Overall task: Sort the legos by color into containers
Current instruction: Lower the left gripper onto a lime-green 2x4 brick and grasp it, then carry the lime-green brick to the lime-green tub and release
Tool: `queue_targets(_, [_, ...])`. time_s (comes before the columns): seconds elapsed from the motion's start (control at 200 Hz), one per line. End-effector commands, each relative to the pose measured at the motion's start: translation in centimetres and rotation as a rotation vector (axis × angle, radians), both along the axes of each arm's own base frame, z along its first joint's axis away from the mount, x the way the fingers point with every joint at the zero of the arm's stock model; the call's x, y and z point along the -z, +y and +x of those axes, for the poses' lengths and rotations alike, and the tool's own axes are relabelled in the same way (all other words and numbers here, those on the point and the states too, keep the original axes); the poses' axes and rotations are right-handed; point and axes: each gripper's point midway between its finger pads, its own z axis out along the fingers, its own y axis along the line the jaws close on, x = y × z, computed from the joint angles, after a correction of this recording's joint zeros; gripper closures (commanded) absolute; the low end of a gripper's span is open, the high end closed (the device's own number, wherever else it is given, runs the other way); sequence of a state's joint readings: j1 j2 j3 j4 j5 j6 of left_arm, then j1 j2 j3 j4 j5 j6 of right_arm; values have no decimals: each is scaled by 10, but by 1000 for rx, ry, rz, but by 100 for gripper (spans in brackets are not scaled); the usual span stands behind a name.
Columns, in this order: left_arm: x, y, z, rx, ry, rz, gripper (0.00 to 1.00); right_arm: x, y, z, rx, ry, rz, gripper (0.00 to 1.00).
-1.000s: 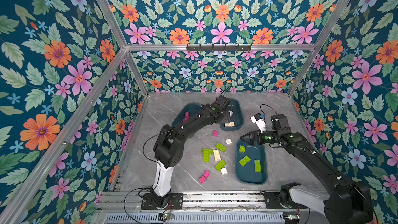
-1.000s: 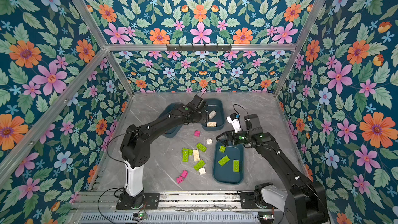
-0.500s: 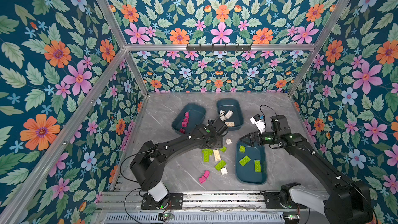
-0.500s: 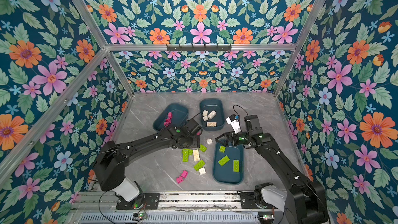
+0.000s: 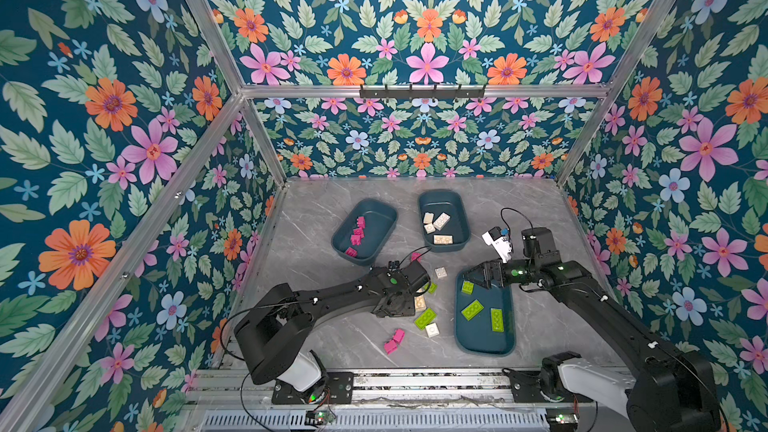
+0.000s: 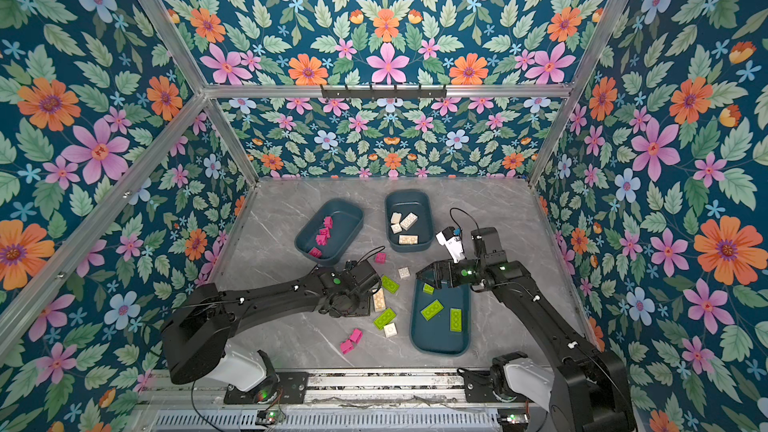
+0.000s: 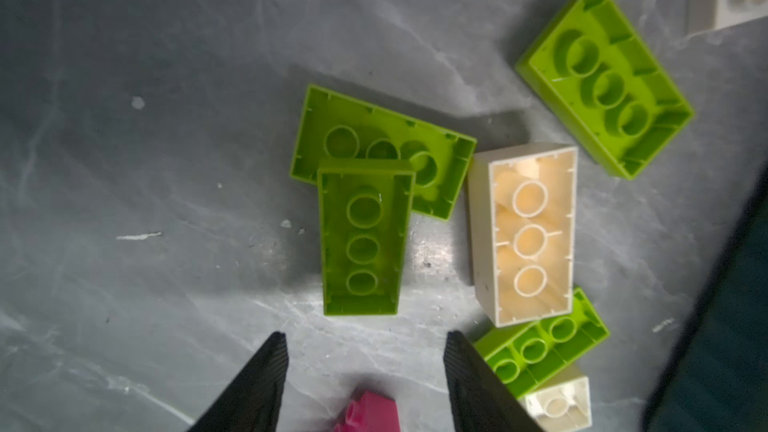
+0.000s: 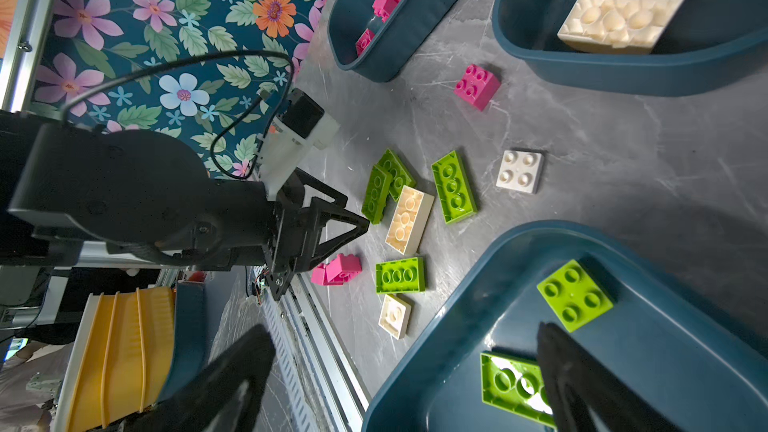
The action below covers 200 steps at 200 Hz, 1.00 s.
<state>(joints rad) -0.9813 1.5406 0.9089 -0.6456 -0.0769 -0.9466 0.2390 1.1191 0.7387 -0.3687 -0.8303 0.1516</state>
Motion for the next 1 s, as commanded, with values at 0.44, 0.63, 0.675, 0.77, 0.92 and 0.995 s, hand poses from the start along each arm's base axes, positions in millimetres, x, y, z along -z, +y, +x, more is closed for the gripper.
queue_targets(0.44, [18,4,17,32,-44,111,65,-4,-1,-1,1,-23,-6,1])
queue_targets(0.63, [5,2,19,47,-56,107,75,-4,-1,0,1,-22,-4,1])
queue_targets(0.675, [0,1,20,57,-58,107,75,-5,-1,0,1,-24,-2,1])
queue_targets(0.77, [-20,-8,27,79,-78,93,75,-5,-1,1,2,-25,-3,1])
queue_targets(0.92, [-50,-38,35,147,-90,13,74,-6,-4,3,20,-38,-30,1])
queue_targets(0.995, [-65,-59,33,195,-101,-46,73,-5,-7,3,27,-52,-50,1])
